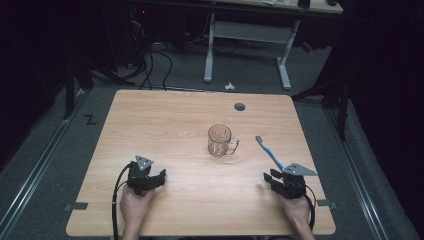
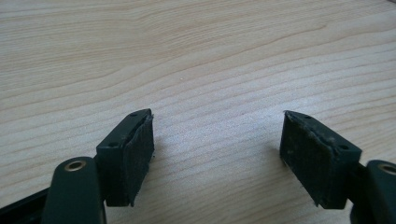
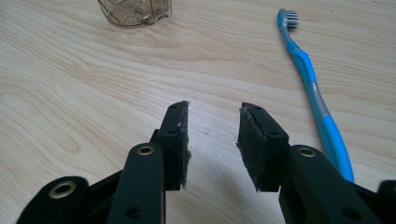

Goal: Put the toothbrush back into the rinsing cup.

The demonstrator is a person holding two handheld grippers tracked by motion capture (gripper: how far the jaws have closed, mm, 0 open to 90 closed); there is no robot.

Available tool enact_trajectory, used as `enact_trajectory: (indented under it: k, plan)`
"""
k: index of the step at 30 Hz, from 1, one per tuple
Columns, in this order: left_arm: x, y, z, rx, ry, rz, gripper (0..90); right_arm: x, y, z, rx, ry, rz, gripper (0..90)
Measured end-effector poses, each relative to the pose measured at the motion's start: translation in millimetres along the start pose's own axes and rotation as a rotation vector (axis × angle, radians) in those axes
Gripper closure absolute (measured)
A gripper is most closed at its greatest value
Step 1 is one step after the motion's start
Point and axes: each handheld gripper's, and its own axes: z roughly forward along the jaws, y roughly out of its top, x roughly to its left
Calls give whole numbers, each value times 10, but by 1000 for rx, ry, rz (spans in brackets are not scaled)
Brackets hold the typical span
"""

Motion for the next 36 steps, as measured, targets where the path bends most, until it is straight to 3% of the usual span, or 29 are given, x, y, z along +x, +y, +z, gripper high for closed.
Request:
enact_trajectory:
  k: [5,18,31,36]
  plan:
    - [-2,0,1,0,1,1,266,-59,-14,-65,7,-2,8,636]
    - [-4,1,2,0,2,3,267,-169,-29,-170,15,-65,6,663]
    - [-2,2,2,1,1,2,270,-255,84,-251,2,-80,3,663]
    - [-2,3,3,1,1,3,270,-278,187,-268,16,-89,-26,666]
